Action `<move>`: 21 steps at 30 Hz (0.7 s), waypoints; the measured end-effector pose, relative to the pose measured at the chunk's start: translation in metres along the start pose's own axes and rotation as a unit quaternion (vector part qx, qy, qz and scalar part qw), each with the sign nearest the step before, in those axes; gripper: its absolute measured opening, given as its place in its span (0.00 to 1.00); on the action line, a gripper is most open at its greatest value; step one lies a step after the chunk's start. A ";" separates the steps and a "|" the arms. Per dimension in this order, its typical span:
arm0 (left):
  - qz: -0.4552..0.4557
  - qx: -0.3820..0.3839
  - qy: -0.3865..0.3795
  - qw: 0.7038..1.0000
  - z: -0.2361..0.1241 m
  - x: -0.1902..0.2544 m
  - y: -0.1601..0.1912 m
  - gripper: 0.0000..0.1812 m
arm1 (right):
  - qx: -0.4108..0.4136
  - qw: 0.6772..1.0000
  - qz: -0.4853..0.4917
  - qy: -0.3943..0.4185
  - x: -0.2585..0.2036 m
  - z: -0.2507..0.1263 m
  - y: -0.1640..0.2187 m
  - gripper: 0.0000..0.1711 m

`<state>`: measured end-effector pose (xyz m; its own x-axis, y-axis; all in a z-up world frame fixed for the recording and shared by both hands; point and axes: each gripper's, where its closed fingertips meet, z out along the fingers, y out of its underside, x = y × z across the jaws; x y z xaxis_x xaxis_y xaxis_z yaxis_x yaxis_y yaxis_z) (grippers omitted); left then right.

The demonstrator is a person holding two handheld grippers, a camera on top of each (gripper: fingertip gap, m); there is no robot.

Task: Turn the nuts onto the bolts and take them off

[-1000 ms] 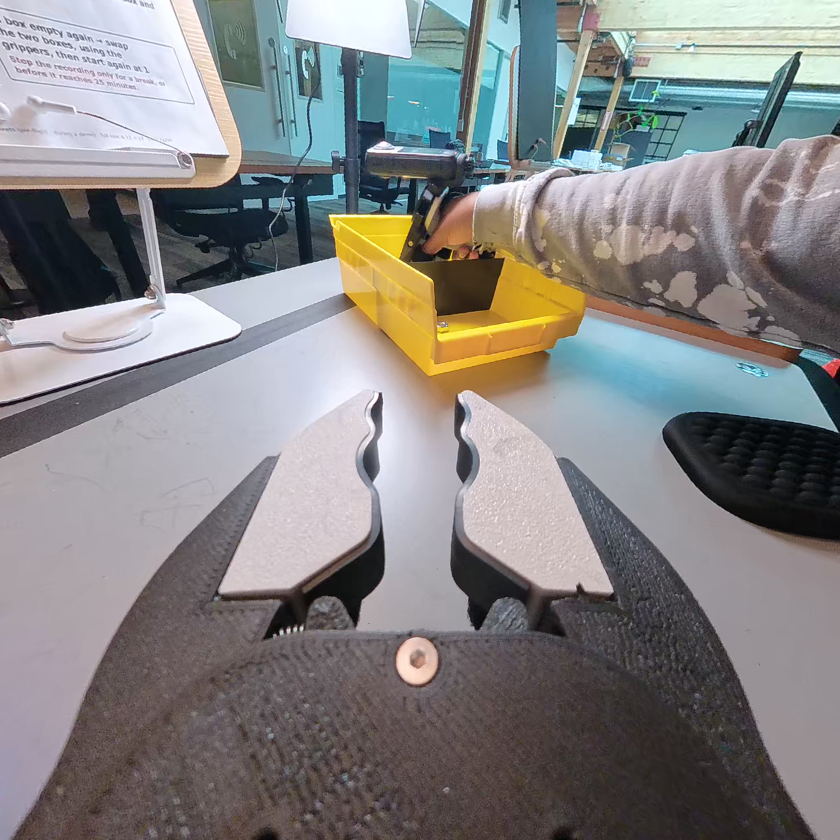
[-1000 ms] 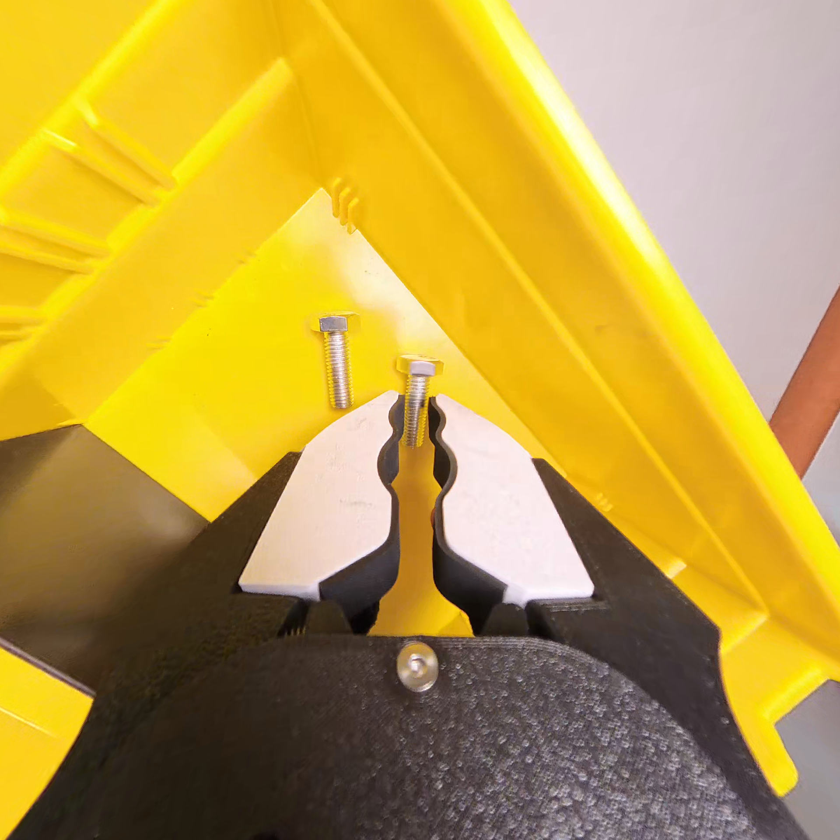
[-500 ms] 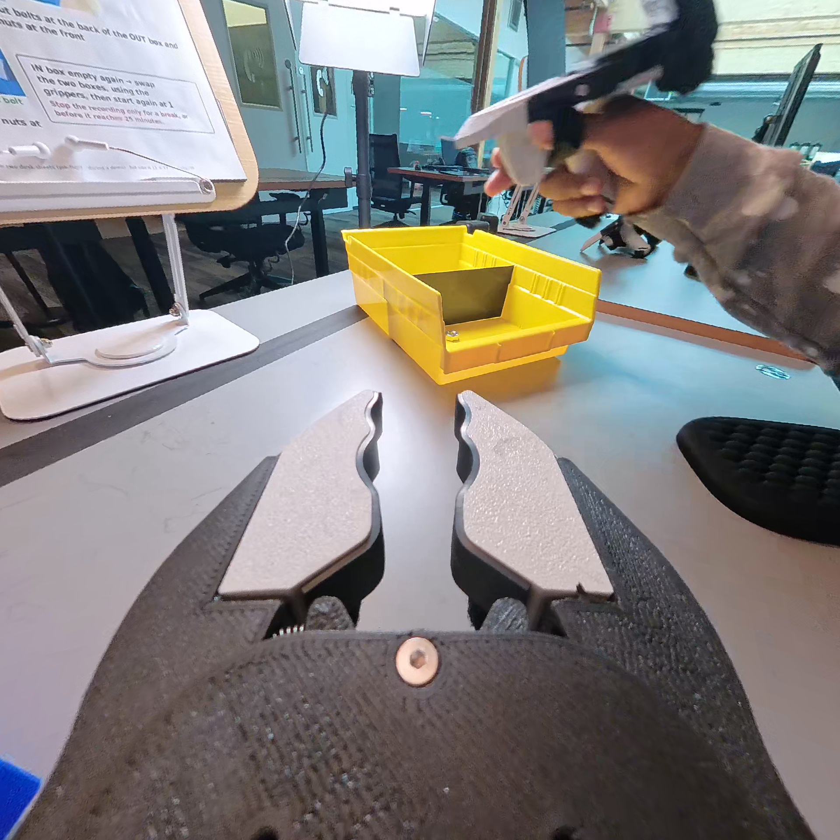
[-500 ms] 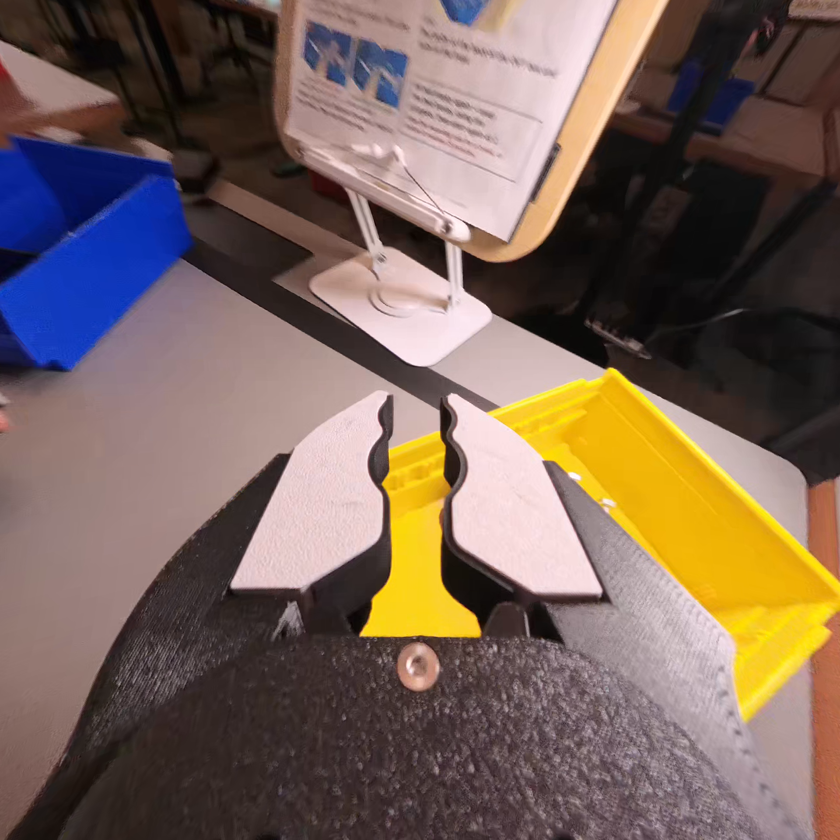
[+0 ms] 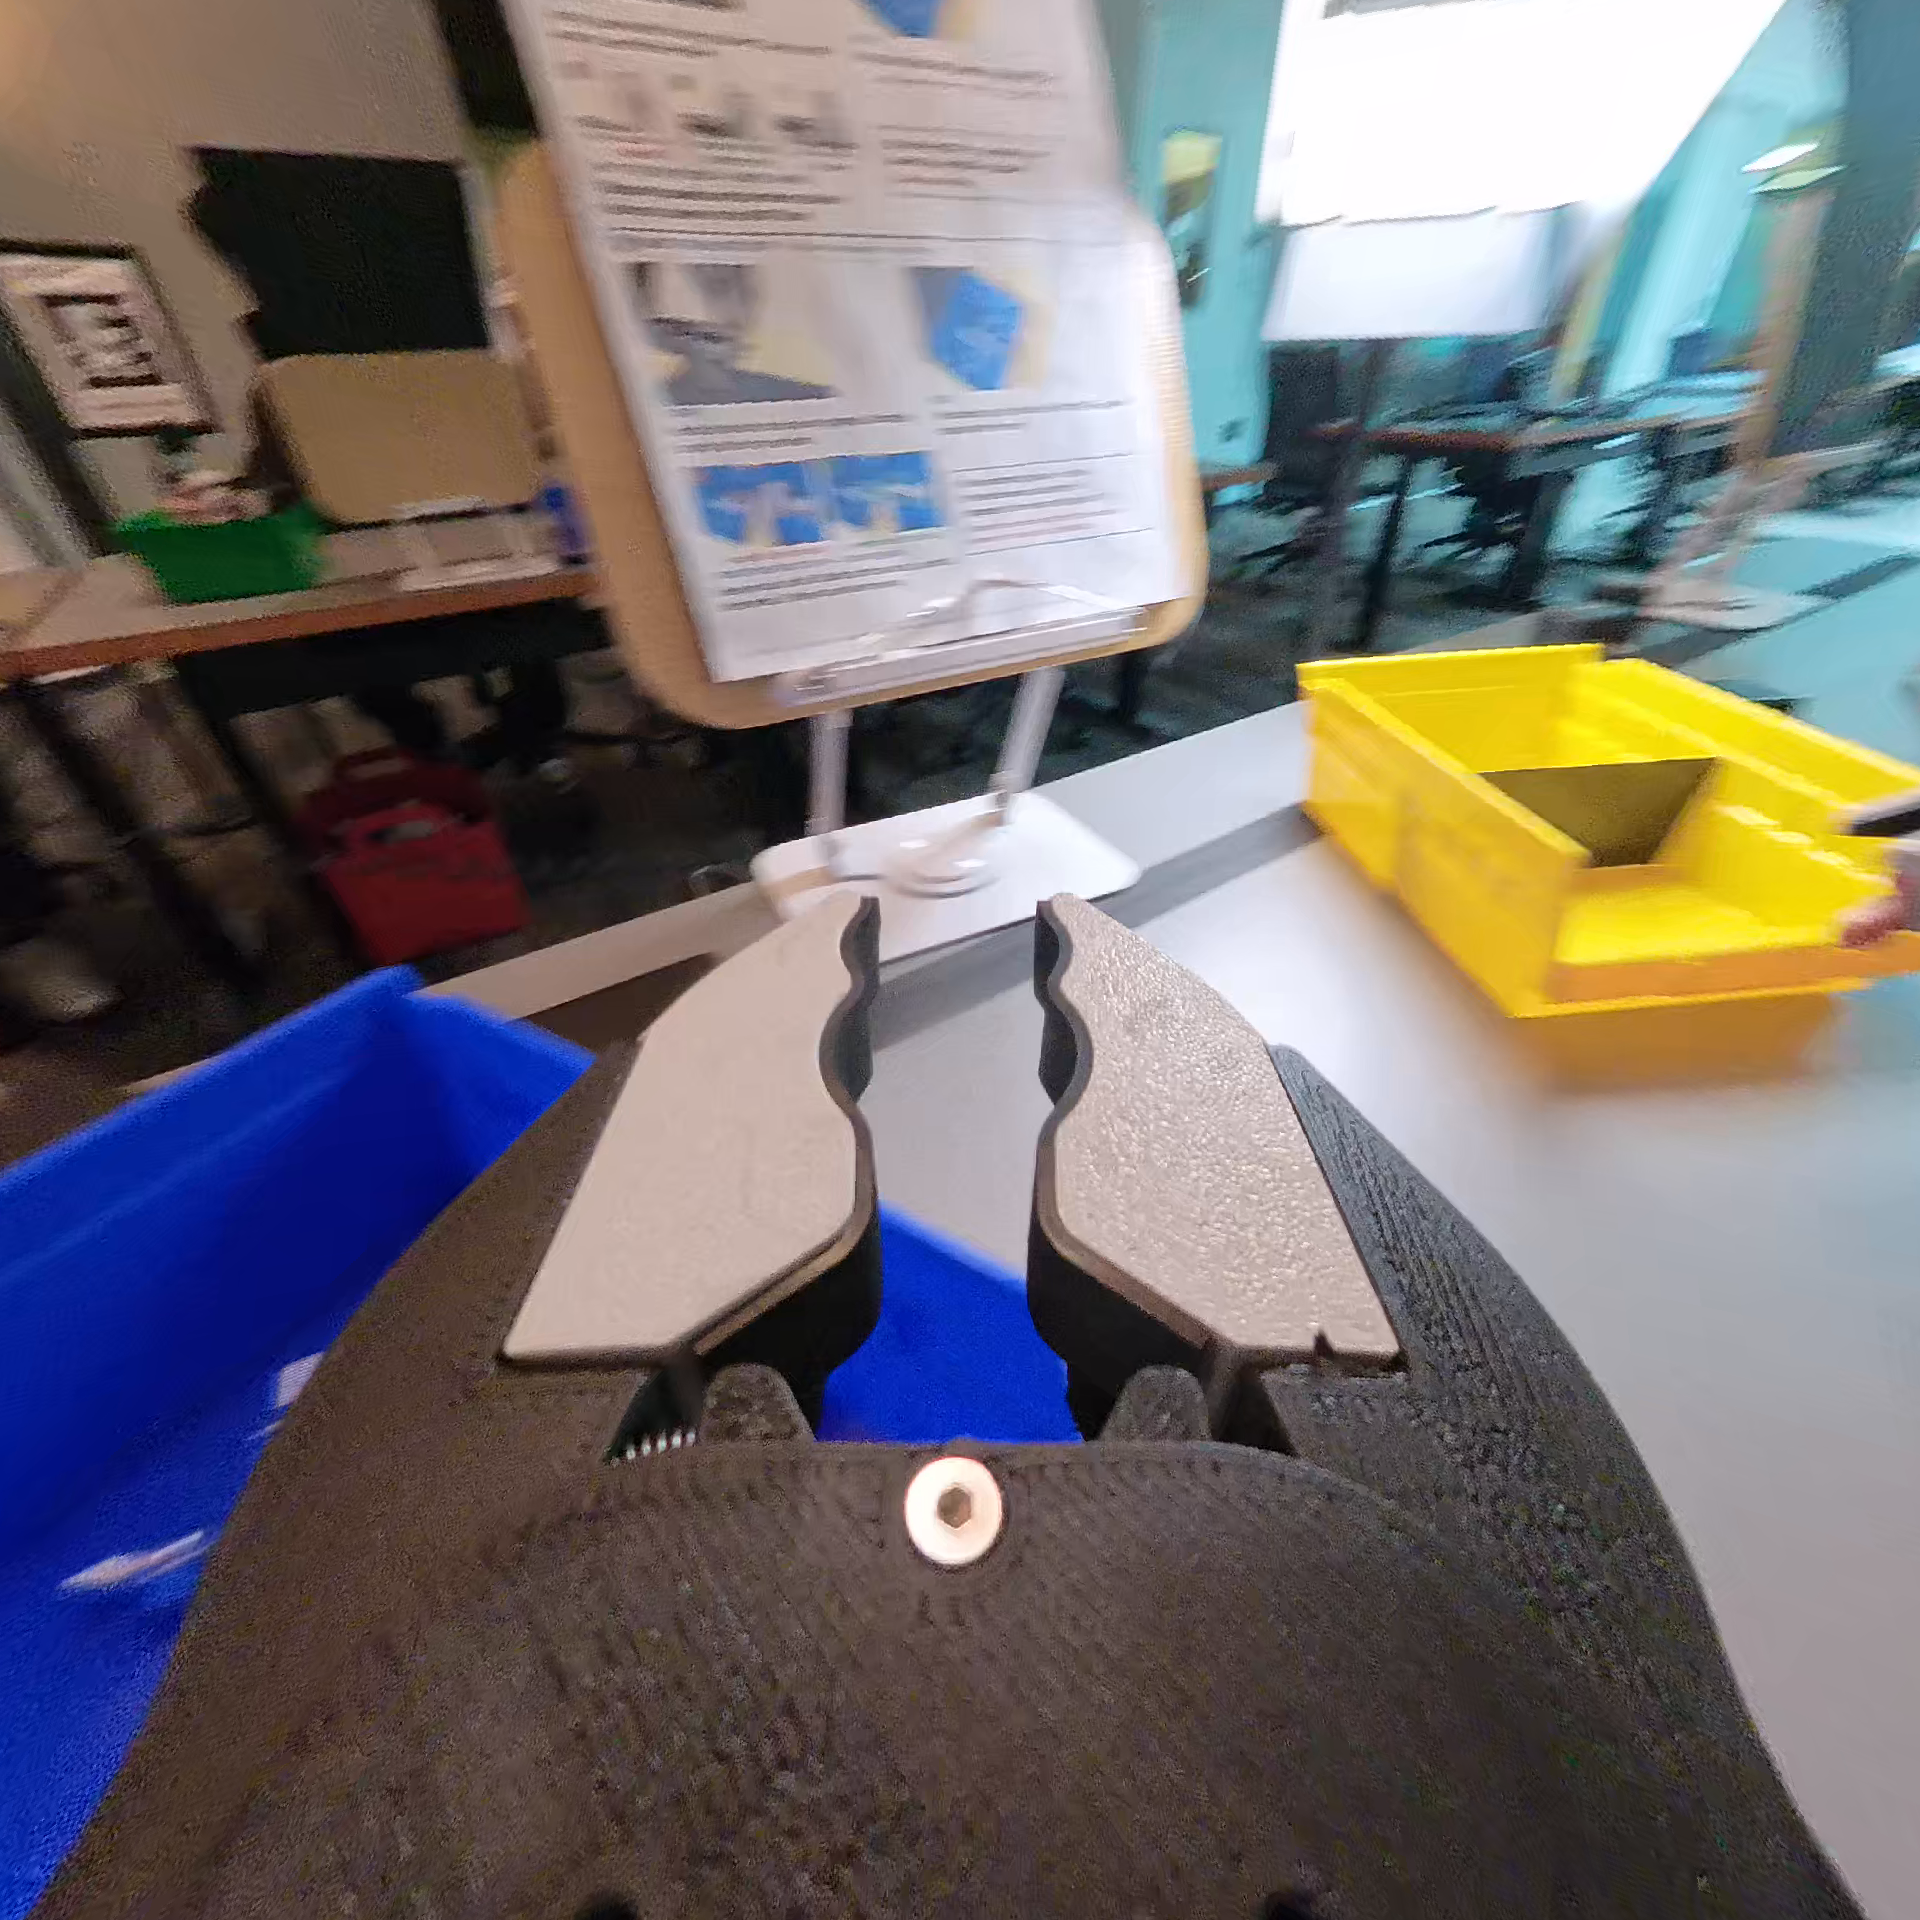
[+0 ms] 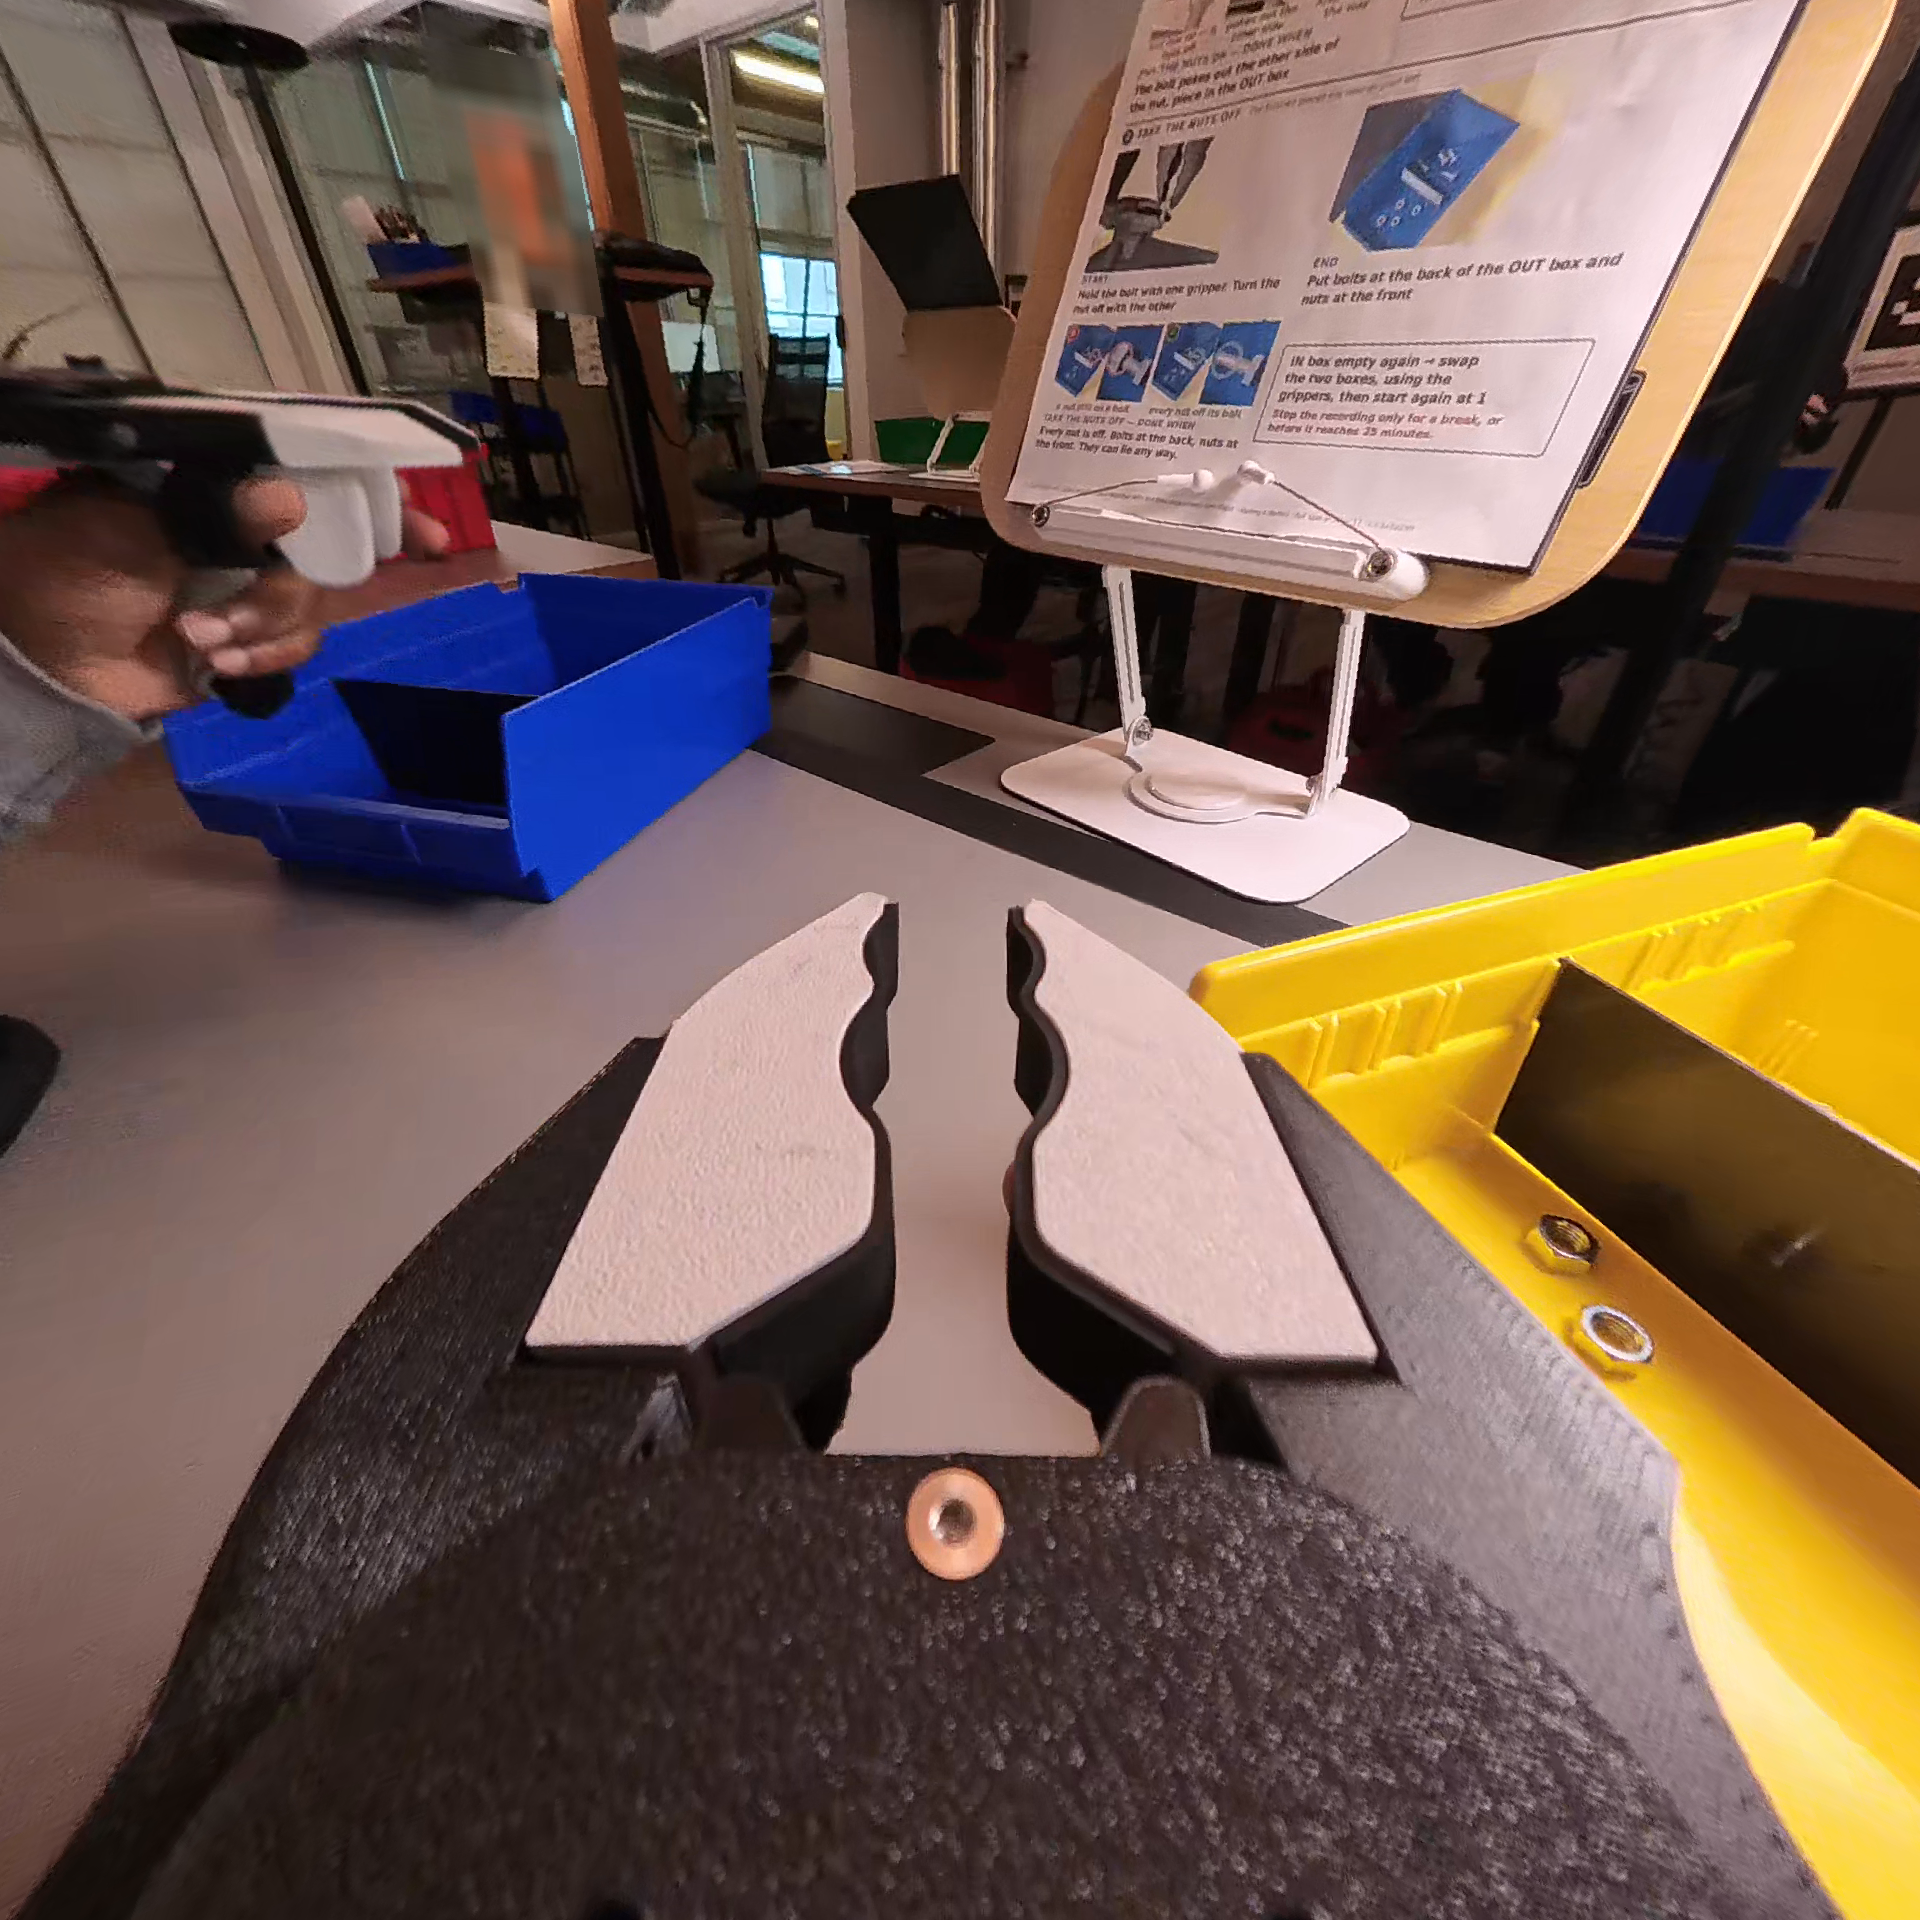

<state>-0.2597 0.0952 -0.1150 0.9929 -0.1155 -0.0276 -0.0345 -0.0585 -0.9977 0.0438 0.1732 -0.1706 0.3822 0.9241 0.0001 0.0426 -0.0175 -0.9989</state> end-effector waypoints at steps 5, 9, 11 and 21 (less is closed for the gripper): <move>-0.029 -0.158 -0.076 0.984 -0.007 -0.120 0.008 0.18 | 0.001 1.000 0.003 -0.020 -0.008 0.003 0.008 0.11; -0.080 -0.315 -0.095 0.941 0.002 -0.178 0.059 0.18 | -0.028 0.999 -0.009 -0.028 -0.013 0.006 0.026 0.10; -0.091 -0.386 -0.104 0.912 0.007 -0.193 0.092 0.18 | -0.039 0.999 -0.016 -0.029 -0.014 0.007 0.033 0.10; -0.126 -0.590 -0.140 0.785 0.013 -0.205 0.195 0.17 | -0.058 0.998 0.000 -0.030 -0.007 0.008 0.047 0.09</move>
<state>-0.4683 0.1207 -0.3049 0.9656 0.2597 -0.0158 0.2495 -0.9414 -0.2270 0.0356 0.1694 -0.2181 0.3270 0.9450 -0.0063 0.1508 -0.0587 -0.9868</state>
